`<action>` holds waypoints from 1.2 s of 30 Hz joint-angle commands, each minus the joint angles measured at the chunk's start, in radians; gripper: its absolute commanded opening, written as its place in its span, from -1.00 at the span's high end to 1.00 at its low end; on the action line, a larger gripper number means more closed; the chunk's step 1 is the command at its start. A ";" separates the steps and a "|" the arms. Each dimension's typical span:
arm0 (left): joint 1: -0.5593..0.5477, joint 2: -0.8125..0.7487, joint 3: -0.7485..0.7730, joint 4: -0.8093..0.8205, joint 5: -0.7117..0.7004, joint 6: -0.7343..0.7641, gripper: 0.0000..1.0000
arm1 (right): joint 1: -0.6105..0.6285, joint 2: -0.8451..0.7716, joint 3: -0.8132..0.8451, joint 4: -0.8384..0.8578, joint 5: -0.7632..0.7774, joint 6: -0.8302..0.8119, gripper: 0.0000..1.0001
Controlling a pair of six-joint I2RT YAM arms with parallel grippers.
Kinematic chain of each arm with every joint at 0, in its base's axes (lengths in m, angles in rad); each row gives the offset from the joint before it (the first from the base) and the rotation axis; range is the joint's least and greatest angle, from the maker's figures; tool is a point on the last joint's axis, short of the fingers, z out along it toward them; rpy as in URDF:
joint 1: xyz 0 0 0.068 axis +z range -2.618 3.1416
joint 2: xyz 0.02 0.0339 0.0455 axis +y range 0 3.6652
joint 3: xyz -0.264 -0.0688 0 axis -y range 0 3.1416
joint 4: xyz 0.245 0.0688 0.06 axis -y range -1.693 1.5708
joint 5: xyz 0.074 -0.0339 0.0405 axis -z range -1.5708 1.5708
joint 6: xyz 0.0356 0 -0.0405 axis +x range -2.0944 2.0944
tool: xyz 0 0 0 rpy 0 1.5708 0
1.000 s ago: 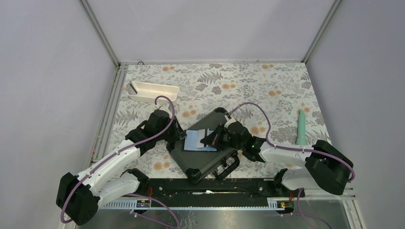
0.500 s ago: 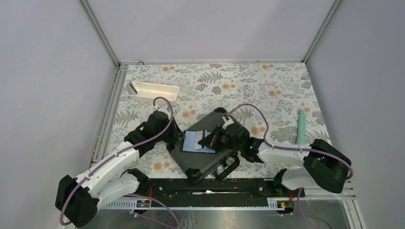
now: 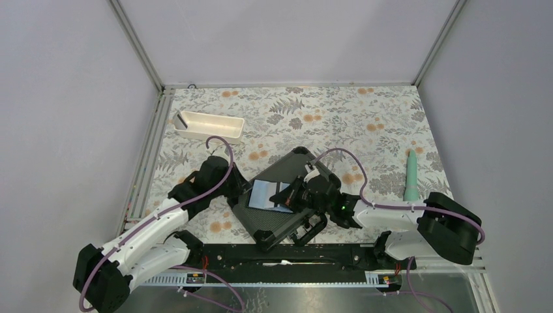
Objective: Put the credit cards into the card holder
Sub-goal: Insert the credit card into the card holder.
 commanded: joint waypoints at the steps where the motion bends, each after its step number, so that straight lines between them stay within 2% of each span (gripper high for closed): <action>1: -0.013 -0.019 -0.024 0.013 -0.009 -0.022 0.89 | 0.029 -0.036 -0.042 -0.026 0.060 0.037 1.00; 36: -0.017 -0.042 -0.039 0.017 -0.024 -0.038 0.91 | 0.092 -0.087 -0.075 -0.081 0.185 0.104 1.00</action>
